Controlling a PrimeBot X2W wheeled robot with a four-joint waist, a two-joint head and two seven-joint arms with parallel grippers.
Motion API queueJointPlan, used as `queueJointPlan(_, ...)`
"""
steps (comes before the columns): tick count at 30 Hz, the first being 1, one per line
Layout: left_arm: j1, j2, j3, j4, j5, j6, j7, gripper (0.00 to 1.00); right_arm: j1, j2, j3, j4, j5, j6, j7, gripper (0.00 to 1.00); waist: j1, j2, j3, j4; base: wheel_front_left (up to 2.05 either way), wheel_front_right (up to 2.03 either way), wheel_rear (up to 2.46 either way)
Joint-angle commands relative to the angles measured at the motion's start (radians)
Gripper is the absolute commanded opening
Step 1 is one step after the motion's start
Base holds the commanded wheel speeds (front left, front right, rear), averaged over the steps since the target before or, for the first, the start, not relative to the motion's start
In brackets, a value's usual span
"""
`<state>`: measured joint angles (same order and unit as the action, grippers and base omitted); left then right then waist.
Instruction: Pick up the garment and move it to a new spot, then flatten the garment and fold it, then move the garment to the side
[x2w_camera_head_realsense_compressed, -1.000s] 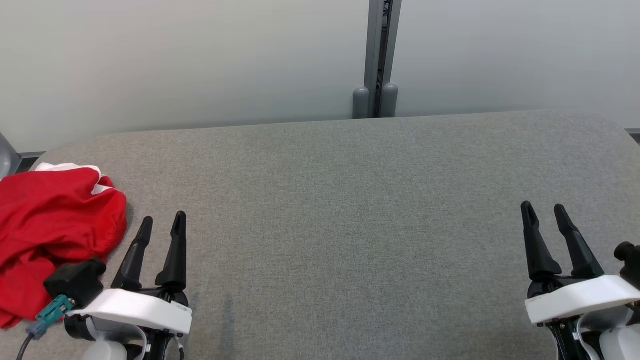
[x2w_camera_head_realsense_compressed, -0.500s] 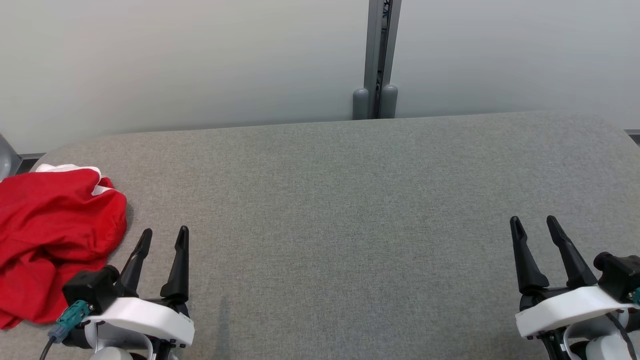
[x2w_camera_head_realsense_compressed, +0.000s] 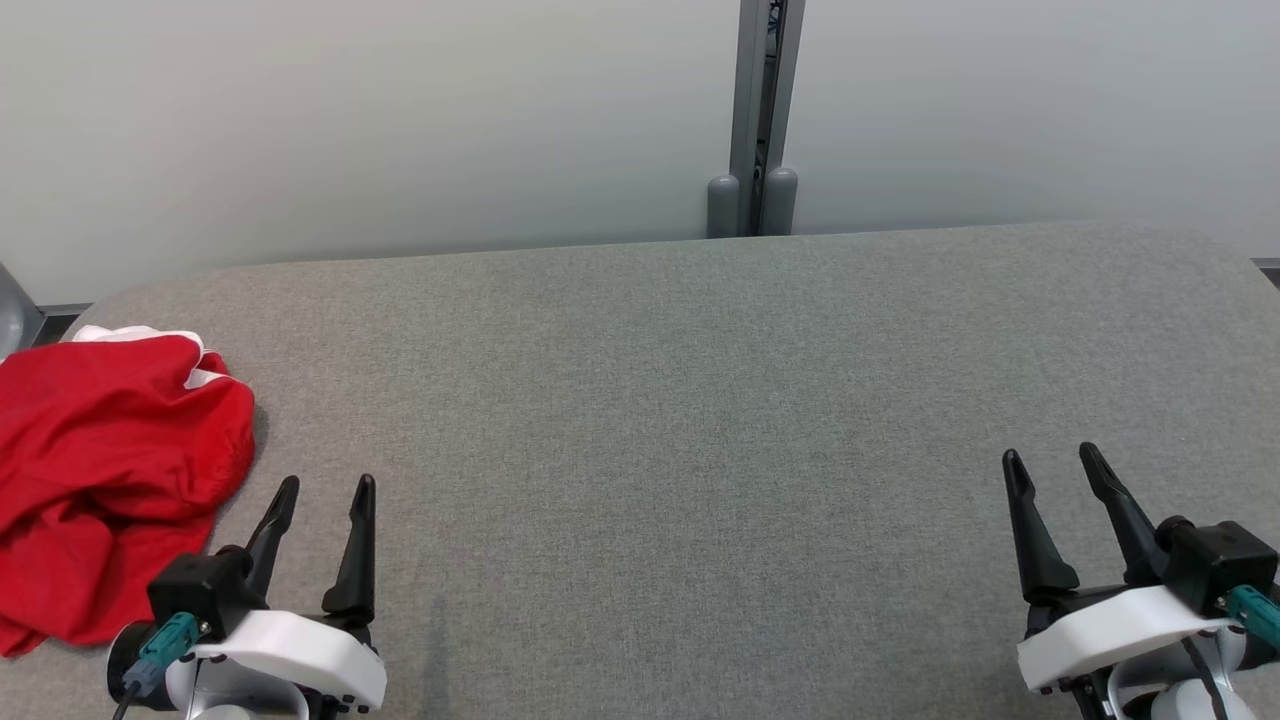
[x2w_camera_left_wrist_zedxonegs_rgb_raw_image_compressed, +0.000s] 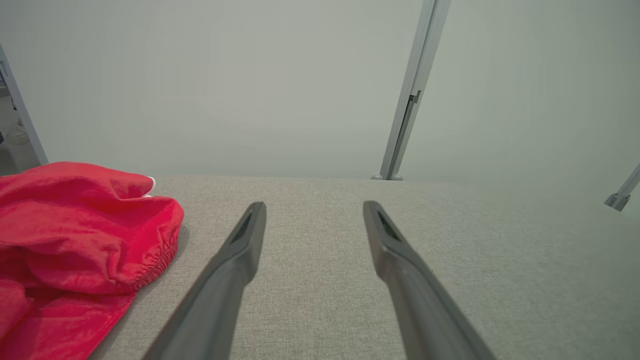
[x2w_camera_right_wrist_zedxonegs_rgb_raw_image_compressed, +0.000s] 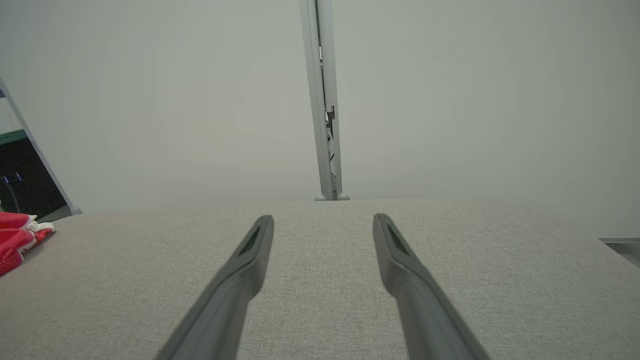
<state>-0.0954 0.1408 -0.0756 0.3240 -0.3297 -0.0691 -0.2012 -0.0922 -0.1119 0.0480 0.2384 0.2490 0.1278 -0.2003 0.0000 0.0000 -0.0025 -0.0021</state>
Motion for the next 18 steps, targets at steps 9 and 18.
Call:
queueJointPlan(9,-0.015,-0.004,0.022,0.025,0.063,0.01,-0.025,1.0,0.005,0.011,-0.02,0.002,-0.054,0.005,-0.028,1.0,0.0,0.0,0.001,-0.003,0.0,0.0,0.0)
queueJointPlan(18,-0.013,-0.003,0.032,0.052,0.116,0.011,-0.042,1.0,0.018,0.021,-0.037,0.022,-0.074,0.005,-0.045,1.0,0.0,0.0,0.002,-0.004,0.0,0.0,0.0)
